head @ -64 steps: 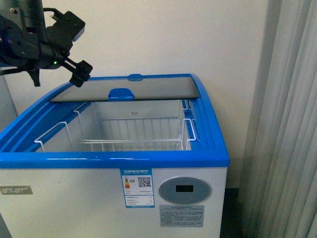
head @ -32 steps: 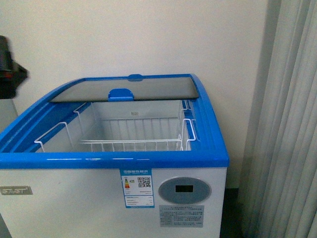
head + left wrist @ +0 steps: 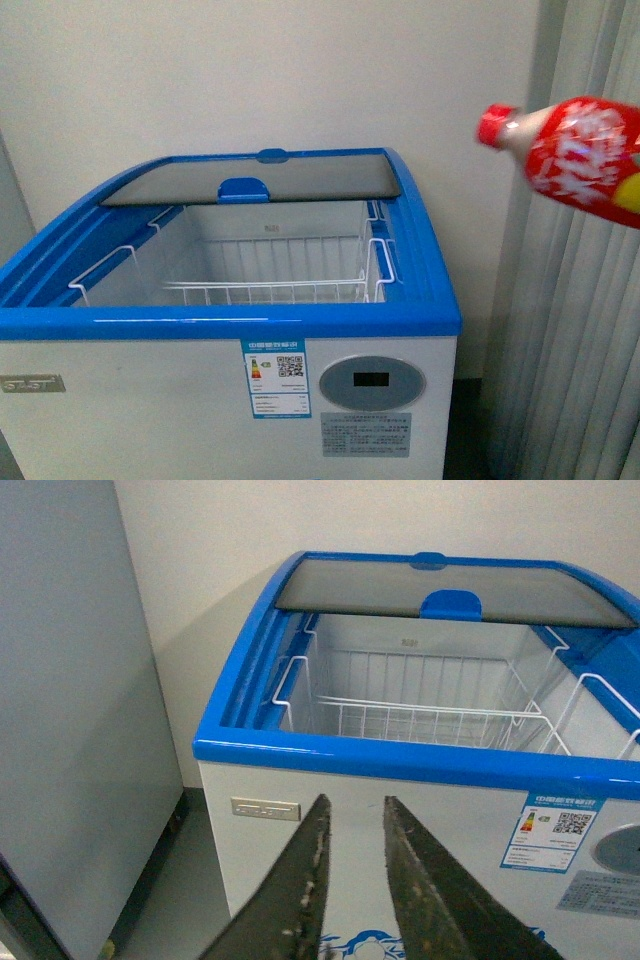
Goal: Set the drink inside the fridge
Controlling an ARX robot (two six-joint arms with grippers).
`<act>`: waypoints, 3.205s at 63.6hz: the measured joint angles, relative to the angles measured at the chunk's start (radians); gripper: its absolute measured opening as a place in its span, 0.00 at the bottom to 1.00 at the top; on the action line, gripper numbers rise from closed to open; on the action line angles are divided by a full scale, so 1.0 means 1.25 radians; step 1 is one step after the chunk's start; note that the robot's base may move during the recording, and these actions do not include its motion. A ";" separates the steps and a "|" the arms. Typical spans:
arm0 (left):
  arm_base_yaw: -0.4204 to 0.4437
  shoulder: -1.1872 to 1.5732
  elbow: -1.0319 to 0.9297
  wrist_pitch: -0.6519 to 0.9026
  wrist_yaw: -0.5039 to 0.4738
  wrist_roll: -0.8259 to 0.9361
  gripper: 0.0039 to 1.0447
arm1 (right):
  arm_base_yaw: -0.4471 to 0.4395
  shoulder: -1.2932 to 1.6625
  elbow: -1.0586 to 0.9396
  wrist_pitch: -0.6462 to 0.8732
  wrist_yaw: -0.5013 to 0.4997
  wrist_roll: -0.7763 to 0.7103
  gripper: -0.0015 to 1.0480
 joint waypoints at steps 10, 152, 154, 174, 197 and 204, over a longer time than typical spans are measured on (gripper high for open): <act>0.000 -0.049 -0.026 -0.023 0.000 0.002 0.02 | 0.098 0.215 0.200 0.016 0.098 -0.100 0.34; 0.000 -0.519 -0.099 -0.412 0.000 0.004 0.02 | -0.166 -0.970 -0.806 0.445 -0.017 0.584 0.03; 0.000 -0.519 -0.099 -0.412 0.000 0.004 0.02 | -0.122 -0.980 -0.815 0.446 0.046 0.585 0.03; 0.000 -0.519 -0.099 -0.412 0.000 0.004 0.02 | -0.051 -1.036 -0.907 0.471 0.089 0.584 0.03; 0.000 -0.519 -0.099 -0.412 0.000 0.004 0.02 | -0.051 -1.066 -0.943 0.479 0.089 0.584 0.03; 0.000 -0.519 -0.099 -0.412 0.000 0.004 0.02 | -0.051 -1.072 -0.953 0.480 0.089 0.584 0.03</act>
